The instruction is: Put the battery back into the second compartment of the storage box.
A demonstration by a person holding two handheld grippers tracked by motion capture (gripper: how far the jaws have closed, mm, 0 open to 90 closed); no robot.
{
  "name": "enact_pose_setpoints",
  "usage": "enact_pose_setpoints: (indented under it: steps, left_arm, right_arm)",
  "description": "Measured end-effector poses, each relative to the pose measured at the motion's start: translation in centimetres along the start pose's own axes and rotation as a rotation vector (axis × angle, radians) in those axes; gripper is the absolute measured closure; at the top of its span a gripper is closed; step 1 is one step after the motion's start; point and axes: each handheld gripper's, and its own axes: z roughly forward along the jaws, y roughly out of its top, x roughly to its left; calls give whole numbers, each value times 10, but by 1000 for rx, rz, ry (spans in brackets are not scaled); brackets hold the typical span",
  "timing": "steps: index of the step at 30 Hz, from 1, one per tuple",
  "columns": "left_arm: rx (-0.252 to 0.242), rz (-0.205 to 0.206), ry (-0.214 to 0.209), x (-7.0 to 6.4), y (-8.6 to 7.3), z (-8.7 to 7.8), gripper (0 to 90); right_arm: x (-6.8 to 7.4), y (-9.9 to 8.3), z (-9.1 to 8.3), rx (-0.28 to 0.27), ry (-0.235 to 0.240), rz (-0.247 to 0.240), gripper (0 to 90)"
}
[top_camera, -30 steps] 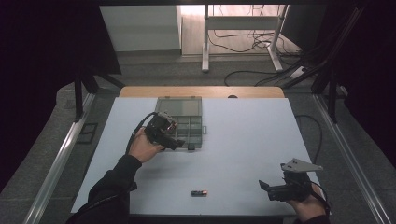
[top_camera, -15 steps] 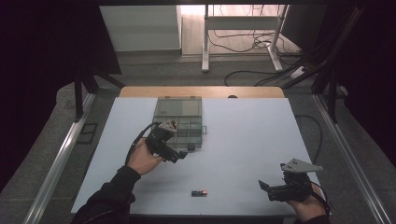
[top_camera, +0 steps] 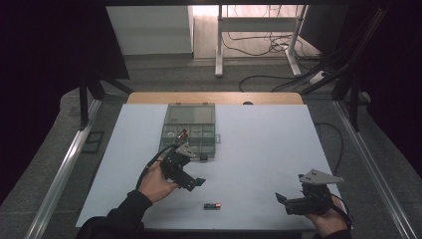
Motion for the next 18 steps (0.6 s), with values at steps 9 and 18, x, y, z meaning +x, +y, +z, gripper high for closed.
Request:
enact_pose_setpoints:
  steps: [9, 18]
  left_arm:
    - [72, 49, 5, -24, -2, 13, 3]
    - [102, 126, -41, -42, -3, 21, 221]
  right_arm:
    - [0, 0, 0, 0, -1, -2, 0]
    - [0, 0, 0, 0, 0, -6, 0]
